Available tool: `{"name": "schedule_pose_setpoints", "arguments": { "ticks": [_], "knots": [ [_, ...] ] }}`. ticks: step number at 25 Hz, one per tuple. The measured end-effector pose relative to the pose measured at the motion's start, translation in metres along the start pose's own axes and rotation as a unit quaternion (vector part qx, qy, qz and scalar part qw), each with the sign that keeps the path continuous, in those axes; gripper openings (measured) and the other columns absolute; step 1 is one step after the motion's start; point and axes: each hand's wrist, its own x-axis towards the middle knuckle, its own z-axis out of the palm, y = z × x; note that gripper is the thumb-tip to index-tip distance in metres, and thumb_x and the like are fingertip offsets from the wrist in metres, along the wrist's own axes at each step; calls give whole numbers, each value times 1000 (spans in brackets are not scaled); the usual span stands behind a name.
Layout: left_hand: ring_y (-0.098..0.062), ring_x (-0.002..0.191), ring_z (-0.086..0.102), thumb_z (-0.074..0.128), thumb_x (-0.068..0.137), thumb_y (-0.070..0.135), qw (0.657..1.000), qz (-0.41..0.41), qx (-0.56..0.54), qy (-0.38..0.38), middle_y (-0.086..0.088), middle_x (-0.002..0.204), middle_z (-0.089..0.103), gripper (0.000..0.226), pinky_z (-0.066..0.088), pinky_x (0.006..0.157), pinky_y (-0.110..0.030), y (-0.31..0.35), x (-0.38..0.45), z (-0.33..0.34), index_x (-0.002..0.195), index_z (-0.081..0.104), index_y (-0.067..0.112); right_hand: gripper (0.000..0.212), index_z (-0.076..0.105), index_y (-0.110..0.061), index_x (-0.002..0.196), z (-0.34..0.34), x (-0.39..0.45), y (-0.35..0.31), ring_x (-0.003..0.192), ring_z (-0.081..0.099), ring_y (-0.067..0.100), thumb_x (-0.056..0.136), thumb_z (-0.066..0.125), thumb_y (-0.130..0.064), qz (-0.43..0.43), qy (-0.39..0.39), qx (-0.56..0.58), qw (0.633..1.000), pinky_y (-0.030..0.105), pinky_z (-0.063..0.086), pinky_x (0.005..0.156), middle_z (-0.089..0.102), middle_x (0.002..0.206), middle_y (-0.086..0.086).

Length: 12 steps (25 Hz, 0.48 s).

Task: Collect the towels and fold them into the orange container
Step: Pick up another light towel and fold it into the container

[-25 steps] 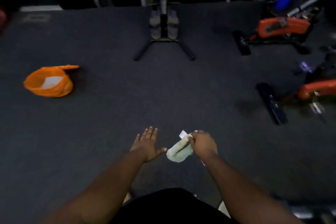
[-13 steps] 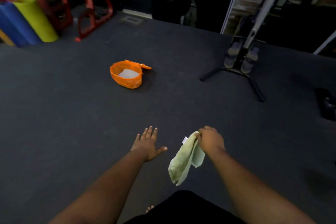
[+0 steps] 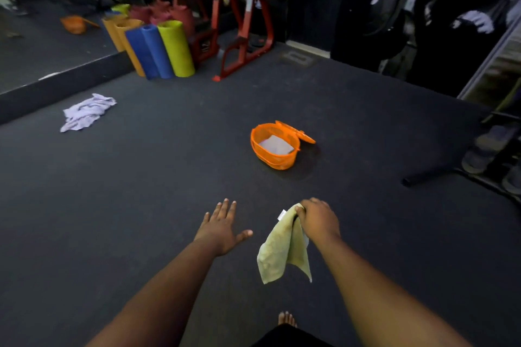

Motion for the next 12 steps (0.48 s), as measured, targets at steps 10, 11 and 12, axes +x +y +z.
{"name": "schedule_pose_setpoints", "arguments": {
  "ticks": [10,11,12],
  "knots": [
    [-21,157,-13,32,92,80,999,-32,28,26,-5,170,-17,104,1,127,-48,-80,154,-96,162,-14,19,24,65,-21,95,4,218,-88,104,61,29,101,48,-37,-57,8,8,998,39,49,77,68,105,3],
    [-21,157,-14,32,92,80,999,-24,39,28,-5,169,-18,103,0,127,-48,-90,175,-106,161,-14,19,24,64,-22,95,8,239,-97,102,63,30,101,47,-38,-47,6,12,999,39,49,76,70,103,4],
    [-21,157,-14,32,92,80,998,-15,45,29,-5,169,-18,103,0,127,-48,-100,199,-117,161,-14,19,24,63,-22,96,11,261,-106,99,64,32,101,47,-39,-33,6,16,999,39,50,74,70,101,5]
  ]
}}
